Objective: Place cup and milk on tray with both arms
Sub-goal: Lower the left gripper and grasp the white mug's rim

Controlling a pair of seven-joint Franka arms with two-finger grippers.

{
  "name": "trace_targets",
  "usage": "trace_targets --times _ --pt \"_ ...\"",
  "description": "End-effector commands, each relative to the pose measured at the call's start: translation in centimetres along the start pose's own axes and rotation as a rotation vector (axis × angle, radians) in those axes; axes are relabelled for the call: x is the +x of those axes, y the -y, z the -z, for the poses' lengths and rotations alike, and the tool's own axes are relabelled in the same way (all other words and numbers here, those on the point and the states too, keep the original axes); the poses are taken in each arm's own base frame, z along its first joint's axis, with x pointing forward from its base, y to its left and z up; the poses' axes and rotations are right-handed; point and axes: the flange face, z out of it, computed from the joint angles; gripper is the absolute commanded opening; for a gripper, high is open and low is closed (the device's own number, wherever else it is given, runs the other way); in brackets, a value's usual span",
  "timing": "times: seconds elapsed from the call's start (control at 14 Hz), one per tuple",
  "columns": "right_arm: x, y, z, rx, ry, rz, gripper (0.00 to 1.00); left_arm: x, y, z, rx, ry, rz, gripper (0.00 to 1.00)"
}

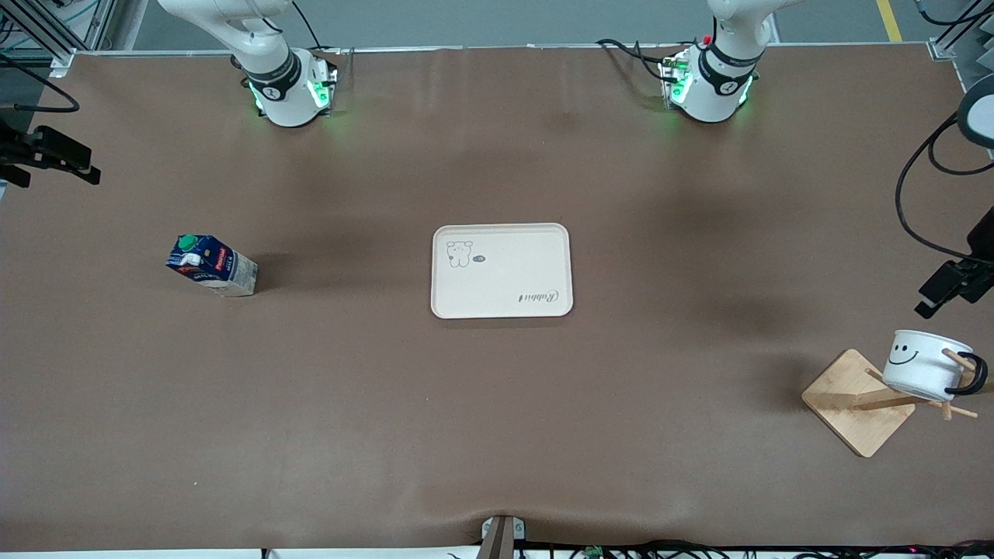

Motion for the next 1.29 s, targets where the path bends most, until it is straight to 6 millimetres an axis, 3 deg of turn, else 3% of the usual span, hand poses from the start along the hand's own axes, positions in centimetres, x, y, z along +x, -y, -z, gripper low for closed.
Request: trace_targets --times 0.0,0.57,1.07,1.21 --pt "0.1 0.1 0.5 0.007 0.0 0.002 1.0 0.2 0.0 -1.6 -0.012 -0.024 0.022 1.0" --pt "0.1 -0.1 0.4 0.008 0.003 -0.003 1.0 1.6 -1.2 -4.0 -0.03 -0.059 0.002 0.97" --pt "0.1 -0.2 0.5 0.007 0.002 -0.005 1.0 3.0 -1.7 -5.5 -0.037 -0.067 -0.023 0.81" --pt "0.1 -0.2 0.5 0.007 0.002 -0.003 1.0 2.9 -2.1 -5.7 -0.039 -0.064 -0.027 0.7"
